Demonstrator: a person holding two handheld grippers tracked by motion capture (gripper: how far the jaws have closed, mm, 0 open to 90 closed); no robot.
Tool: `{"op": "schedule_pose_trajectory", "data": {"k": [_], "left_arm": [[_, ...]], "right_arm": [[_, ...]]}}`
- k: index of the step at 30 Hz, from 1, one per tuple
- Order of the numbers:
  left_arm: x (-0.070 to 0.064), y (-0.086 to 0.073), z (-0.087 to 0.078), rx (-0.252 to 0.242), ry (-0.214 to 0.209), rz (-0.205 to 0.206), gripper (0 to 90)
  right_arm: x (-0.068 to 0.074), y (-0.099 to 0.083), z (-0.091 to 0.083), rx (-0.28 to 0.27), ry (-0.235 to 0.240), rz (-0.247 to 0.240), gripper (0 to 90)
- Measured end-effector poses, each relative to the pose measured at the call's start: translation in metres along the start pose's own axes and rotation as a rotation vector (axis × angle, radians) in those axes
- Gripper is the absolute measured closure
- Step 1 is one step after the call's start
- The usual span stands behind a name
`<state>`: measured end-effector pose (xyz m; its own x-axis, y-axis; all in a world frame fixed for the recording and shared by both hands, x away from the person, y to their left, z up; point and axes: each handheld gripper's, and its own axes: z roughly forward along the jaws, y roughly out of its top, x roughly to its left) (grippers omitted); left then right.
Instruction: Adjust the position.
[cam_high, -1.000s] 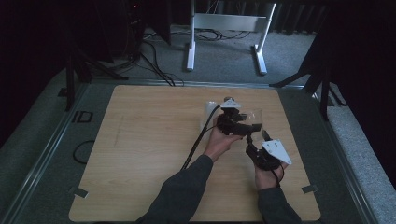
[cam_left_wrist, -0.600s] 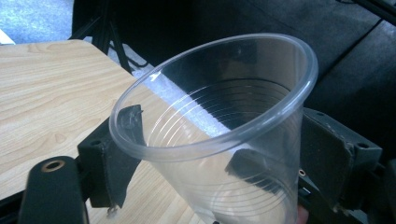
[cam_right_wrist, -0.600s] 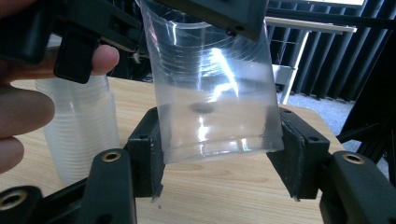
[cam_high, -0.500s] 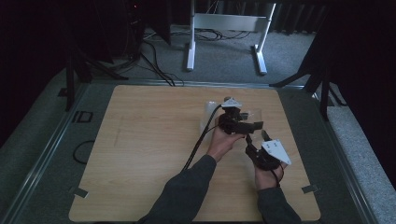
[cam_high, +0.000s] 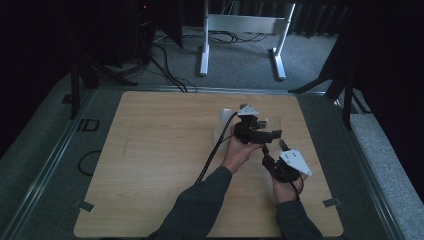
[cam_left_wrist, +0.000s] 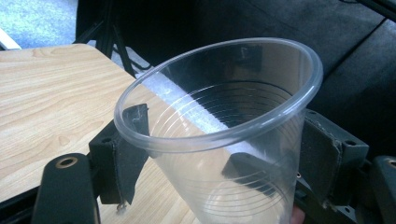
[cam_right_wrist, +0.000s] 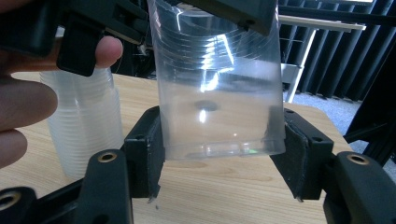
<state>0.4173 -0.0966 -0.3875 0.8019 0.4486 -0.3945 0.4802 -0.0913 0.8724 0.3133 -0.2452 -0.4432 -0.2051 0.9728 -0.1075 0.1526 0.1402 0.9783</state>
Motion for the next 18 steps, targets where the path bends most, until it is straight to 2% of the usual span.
{"op": "schedule_pose_trajectory", "data": {"k": [14, 18], "left_arm": [[-0.0029, -0.0006, -0.0006, 0.001, 0.015, 0.040, 26.6], [-0.0035, 0.0003, -0.0019, -0.007, 0.020, 0.047, 26.7]], "right_arm": [[-0.0005, -0.0005, 0.0016, 0.019, 0.014, -0.004, 38.7], [0.0004, -0.0010, 0.0020, 0.025, 0.012, -0.004, 34.8]]}}
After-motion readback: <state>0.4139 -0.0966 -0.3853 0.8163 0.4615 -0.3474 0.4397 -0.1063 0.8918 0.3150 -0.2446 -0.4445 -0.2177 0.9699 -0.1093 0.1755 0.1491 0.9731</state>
